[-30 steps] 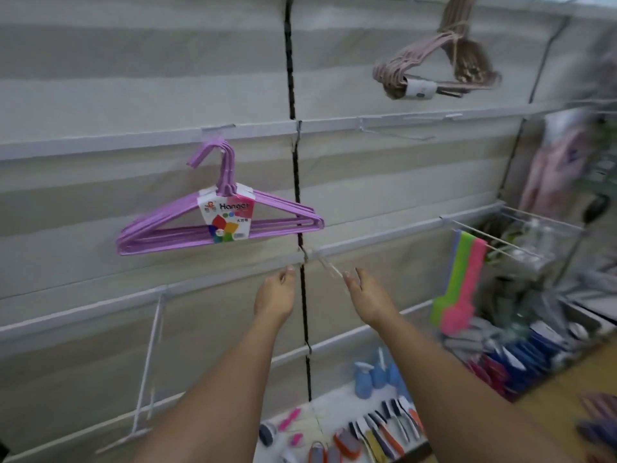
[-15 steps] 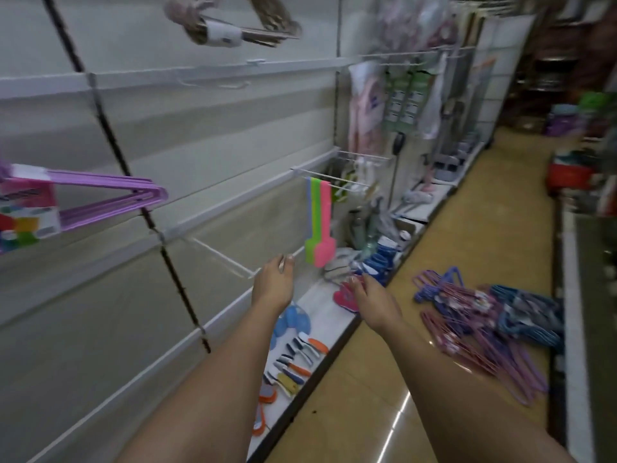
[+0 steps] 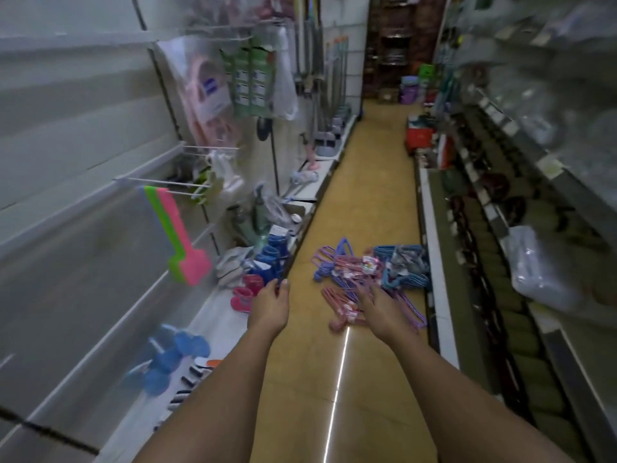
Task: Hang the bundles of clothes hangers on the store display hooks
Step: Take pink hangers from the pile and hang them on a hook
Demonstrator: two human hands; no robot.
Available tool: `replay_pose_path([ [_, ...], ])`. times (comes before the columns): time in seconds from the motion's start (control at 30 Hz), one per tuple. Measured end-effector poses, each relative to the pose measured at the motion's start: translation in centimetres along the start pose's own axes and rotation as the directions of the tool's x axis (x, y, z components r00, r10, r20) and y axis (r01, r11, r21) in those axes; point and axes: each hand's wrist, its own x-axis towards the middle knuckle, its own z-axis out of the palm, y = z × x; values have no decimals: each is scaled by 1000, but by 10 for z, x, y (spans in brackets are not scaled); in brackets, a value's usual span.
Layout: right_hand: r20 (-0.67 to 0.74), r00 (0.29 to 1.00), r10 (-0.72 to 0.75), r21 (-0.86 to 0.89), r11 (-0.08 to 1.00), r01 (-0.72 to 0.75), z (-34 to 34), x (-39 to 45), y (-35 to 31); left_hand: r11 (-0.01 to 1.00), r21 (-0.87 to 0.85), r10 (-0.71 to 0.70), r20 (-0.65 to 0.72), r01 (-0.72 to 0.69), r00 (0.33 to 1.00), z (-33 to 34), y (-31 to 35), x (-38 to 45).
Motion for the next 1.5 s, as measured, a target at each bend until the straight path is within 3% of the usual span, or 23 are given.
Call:
replay_pose_path([
  [0.43,-26,982,186,-6,982,-187,-59,107,103,1000,-8,21,176,-20,984,147,89,81],
  [0.8,-99,950,295,5,955,-296,-63,248,89,998,23,43,323,-53,945,184,113,250],
  [1.2,-5,930,366,-42,930,-366,-33,363,89,996,90,-34,423,-4,906,222,101,368],
  [1.5,51,934,353,-60,935,-350,-29,463,122,991,119,-107,416,63,903,277,108,439],
])
